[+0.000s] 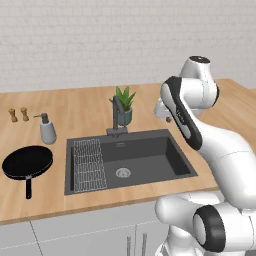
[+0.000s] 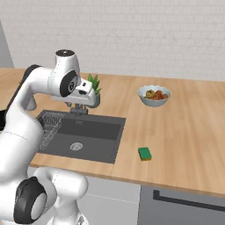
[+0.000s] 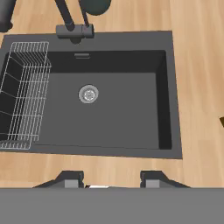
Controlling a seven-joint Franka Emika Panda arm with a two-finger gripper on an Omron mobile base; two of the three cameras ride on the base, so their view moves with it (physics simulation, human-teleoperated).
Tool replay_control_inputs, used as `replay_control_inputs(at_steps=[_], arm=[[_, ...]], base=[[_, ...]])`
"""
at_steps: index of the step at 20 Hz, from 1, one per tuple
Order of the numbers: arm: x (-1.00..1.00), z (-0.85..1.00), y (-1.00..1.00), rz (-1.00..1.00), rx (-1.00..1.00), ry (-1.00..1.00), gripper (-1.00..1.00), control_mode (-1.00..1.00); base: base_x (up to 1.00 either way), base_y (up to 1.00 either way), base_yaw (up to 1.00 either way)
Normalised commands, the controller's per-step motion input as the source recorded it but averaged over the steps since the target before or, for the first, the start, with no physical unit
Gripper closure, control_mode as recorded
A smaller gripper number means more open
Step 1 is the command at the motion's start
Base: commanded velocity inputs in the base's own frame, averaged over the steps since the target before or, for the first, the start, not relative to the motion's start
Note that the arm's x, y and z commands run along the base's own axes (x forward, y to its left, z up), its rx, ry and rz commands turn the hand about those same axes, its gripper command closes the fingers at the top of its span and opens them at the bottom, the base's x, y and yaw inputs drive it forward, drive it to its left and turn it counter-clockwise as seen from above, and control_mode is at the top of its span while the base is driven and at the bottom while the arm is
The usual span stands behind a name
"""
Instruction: Pick the pan and sponge and place them into the sink. Then turn on the water.
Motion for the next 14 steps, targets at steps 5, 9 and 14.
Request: replay_control_inputs(at_steps=[5,9,14], arm=[[-0.24,0.00,0.55,0.00,0.00,-0.17,-1.00,-1.00],[-0.32,0.00,1.00,0.00,-0.03,-0.06,-1.00,-1.00],[-0.60,-0.16,0.72,0.15,-0.01,0.04,-1.00,-1.00]], base=[[0.00,0.00,0.00],[0.00,0.00,0.00],[0.00,0.00,0.00]])
